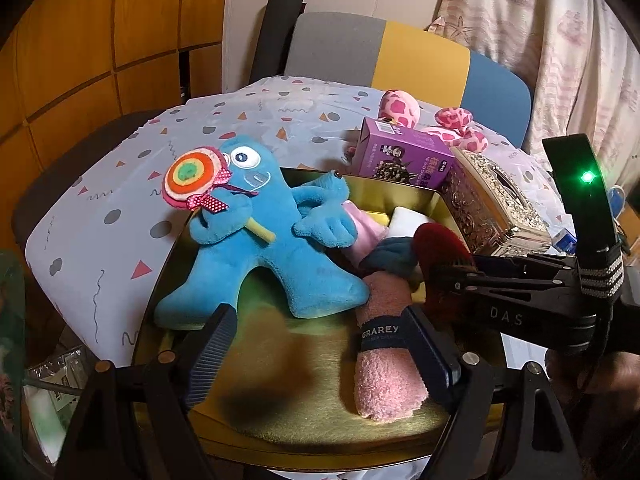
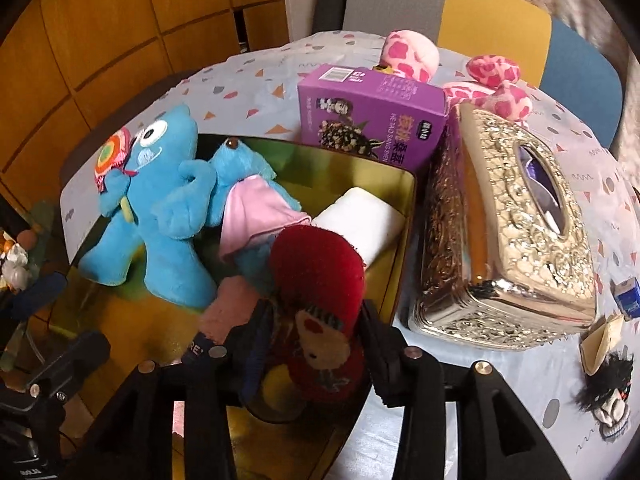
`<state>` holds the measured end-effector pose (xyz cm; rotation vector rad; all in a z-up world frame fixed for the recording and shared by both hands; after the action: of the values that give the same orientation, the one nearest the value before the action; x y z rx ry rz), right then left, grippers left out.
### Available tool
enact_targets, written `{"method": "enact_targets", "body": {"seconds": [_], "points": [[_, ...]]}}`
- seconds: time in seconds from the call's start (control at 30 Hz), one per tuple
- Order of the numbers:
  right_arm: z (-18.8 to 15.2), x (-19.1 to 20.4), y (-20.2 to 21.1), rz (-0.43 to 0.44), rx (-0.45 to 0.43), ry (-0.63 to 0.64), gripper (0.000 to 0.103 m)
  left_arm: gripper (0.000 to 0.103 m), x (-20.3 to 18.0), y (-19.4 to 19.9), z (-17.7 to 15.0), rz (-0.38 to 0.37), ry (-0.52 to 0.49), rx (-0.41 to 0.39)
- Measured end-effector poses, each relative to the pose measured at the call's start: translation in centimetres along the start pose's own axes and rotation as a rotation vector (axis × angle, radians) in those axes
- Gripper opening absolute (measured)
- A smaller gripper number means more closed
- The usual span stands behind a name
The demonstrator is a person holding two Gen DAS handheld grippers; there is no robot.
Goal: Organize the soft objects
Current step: 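Carry the red stocking into the gold tray and open the right tool, then grasp the blue Tempo tissue pack with the left tool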
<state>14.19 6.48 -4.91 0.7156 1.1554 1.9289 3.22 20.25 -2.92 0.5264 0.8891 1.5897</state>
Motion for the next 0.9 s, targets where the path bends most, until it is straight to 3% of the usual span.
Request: {"method": "enact_targets", "body": {"seconds": [0.17, 0.3, 0.6, 0.9], "points": [[-0.4, -0.4, 1.1, 0.010, -0.022, -0.025, 0.047, 0.084, -0.3, 0.4, -0.1, -0.002, -0.011, -0.004], [-0.7, -0.7, 2.7, 0.025, -0.064, -0.047, 0.058, 0.084, -0.6, 0.6, -0.1, -0.004, -0.019, -0.008], [-1.6, -2.4, 6.1, 0.008, -0.149, -0.100, 0.058, 0.084, -1.6, 0.9, -0.1, -0.015, -0.043, -0.016], [-3.9, -6.9, 9.3, -0.050, -0.199, -0.185, 0.059, 0.084, -3.1, 1.2, -0.3, -0.030, -0.082, -0.015]]}}
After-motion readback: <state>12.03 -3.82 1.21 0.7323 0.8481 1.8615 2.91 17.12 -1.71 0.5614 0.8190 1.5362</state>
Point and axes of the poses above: each gripper's, at about its wrist camera, not at the fingertips, and y roughly against the way its jaws point, x to its left, z to its top, the point moved 4 cm from there along -y, roughly the way its jaws point, and after that the axes turned 4 degrees about x, right-handed, at the moved point
